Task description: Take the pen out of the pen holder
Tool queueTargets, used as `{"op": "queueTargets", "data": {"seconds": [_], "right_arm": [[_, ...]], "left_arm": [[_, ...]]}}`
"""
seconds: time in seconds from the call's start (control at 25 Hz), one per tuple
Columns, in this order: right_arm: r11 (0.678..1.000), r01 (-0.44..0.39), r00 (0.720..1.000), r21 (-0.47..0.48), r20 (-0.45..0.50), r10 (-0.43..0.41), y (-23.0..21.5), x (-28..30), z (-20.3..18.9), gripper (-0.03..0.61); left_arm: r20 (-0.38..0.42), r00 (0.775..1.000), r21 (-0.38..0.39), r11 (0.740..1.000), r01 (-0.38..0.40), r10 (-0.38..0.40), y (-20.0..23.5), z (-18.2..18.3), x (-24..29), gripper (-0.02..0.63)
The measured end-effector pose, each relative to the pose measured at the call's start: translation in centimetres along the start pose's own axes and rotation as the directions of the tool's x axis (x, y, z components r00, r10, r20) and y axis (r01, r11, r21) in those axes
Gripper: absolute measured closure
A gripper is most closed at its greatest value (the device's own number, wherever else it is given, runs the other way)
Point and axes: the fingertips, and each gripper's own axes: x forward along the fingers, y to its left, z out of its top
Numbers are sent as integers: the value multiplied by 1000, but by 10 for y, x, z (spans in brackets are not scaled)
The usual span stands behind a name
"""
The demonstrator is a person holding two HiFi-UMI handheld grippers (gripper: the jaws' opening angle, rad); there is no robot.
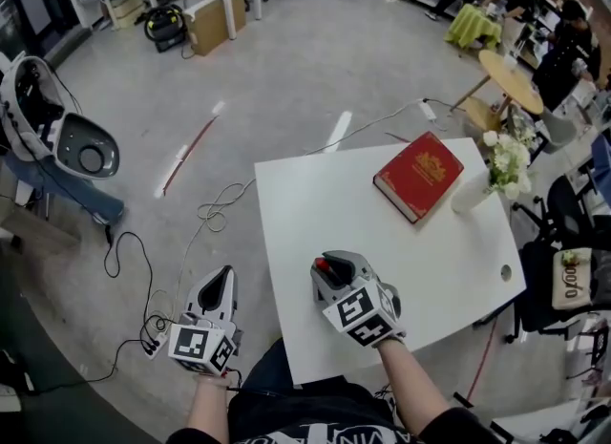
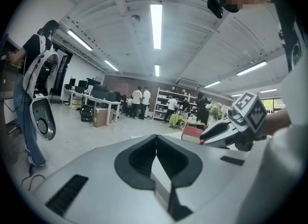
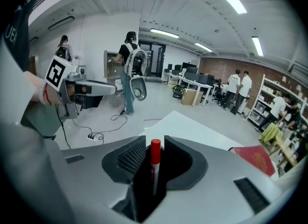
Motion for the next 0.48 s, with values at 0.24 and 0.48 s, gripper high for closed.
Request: {"op": "queueTargets", "data": {"seconds": [0.24, 0.48], "right_arm": [[998, 4, 1000, -60, -13, -5, 2, -1, -2, 505], [1000, -12, 998, 7, 66, 11, -1, -12, 6, 506]], "left_arm": [[-5, 1000, -10, 1000, 1, -1, -1, -1, -3, 611], [1, 1000, -14, 1000, -11, 11, 0, 1, -8, 609]]}}
